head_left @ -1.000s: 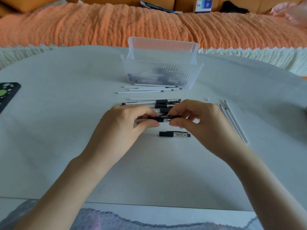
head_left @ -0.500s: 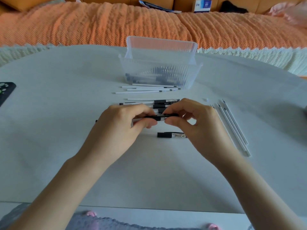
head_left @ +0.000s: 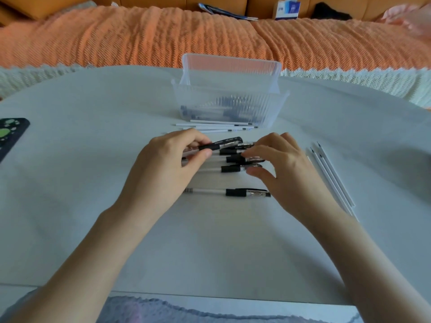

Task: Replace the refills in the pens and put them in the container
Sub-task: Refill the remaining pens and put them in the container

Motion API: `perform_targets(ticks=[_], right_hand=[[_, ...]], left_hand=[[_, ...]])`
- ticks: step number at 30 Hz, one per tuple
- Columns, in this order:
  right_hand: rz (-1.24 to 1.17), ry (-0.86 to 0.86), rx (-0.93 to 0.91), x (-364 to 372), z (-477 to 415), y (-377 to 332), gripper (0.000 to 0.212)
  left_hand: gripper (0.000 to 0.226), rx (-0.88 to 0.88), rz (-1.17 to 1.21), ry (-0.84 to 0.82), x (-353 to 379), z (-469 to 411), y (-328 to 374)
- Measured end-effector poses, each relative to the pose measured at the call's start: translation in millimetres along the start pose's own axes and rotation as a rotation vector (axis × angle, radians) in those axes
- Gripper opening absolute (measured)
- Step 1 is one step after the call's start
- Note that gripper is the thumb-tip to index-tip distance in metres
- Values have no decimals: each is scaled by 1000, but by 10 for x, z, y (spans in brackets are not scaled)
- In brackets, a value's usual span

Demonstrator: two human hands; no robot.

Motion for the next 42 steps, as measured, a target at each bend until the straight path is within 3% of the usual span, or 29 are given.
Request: perform_targets(ticks=[7, 15, 20, 28, 31, 36, 42], right_hand=[[-53, -66, 67, 14, -6, 40, 20], [-5, -111, 18, 24, -10, -23, 18], [41, -81, -53, 15, 3, -76, 10], [-2, -19, -16, -95, -3, -131, 14], [-69, -14, 39, -135, -9, -139, 14], [-169, -8, 143, -188, -17, -98, 13], [-364, 61, 205, -282, -27, -153, 11]], left_hand=[[9, -10, 20, -2, -15, -85, 24], [10, 2, 78, -25, -41, -506, 8], [11, 76, 52, -63, 9, -1074, 100], [14, 113, -17, -187, 207, -1663, 175], [14, 115, -17, -224, 254, -1616, 180], [16, 135, 76, -127, 34, -1254, 248], [17, 165, 148, -276, 36, -375, 332]])
Point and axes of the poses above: each hand's wrist, its own z-axis away from the middle knuckle, its own x-axis out of the palm, y = z × x, the point moved 5 cm from there along -z, towards the middle knuckle, and after that the axes turned 15 degrees about -z, right-handed, at the moved point
